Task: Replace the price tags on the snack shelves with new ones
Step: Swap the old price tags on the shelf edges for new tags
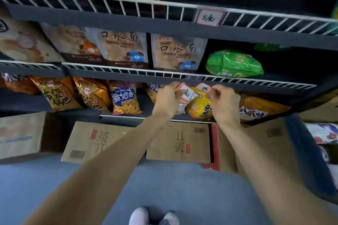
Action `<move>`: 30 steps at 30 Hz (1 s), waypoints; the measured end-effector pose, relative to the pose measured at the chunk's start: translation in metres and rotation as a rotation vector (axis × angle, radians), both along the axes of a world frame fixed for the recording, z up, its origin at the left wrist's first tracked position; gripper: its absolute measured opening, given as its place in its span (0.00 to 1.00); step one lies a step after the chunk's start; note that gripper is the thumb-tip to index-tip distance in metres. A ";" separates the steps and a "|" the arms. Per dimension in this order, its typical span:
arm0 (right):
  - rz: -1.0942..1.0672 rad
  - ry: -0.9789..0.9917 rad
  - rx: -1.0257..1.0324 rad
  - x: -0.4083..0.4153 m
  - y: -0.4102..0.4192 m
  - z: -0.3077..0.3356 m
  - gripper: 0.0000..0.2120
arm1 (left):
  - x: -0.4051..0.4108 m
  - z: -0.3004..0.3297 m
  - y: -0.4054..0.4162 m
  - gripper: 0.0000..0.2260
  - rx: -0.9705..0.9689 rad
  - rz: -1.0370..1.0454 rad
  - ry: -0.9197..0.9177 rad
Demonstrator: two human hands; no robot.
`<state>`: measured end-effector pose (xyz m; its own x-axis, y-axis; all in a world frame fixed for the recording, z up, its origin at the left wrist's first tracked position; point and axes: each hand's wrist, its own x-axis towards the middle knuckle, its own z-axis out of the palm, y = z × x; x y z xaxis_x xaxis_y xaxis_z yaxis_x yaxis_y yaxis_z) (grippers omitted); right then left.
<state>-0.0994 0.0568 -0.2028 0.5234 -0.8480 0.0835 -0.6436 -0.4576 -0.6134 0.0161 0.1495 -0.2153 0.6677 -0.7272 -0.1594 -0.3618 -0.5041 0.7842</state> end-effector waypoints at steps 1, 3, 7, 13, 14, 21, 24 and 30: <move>0.013 -0.008 -0.041 0.001 -0.007 -0.010 0.10 | -0.001 -0.010 -0.009 0.14 -0.009 -0.004 0.002; 0.053 -0.037 -0.108 0.005 -0.019 -0.026 0.09 | 0.001 -0.029 -0.025 0.16 -0.020 0.013 0.021; 0.101 -0.075 -0.208 0.014 -0.038 -0.052 0.09 | 0.004 -0.060 -0.047 0.21 -0.025 0.010 0.005; 0.083 -0.089 -0.301 0.016 -0.053 -0.073 0.10 | 0.004 -0.085 -0.053 0.23 -0.116 0.036 0.024; 0.081 -0.097 -0.300 0.016 -0.054 -0.075 0.10 | 0.004 -0.085 -0.054 0.23 -0.134 0.039 0.031; 0.095 -0.142 -0.297 0.021 -0.055 -0.074 0.08 | 0.008 -0.087 -0.052 0.24 -0.222 0.013 0.076; 0.109 -0.139 -0.384 0.025 -0.057 -0.071 0.08 | 0.011 -0.086 -0.046 0.25 -0.201 -0.040 0.107; 0.210 -0.133 -0.479 0.034 -0.061 -0.071 0.09 | 0.016 -0.087 -0.034 0.24 -0.166 -0.112 0.066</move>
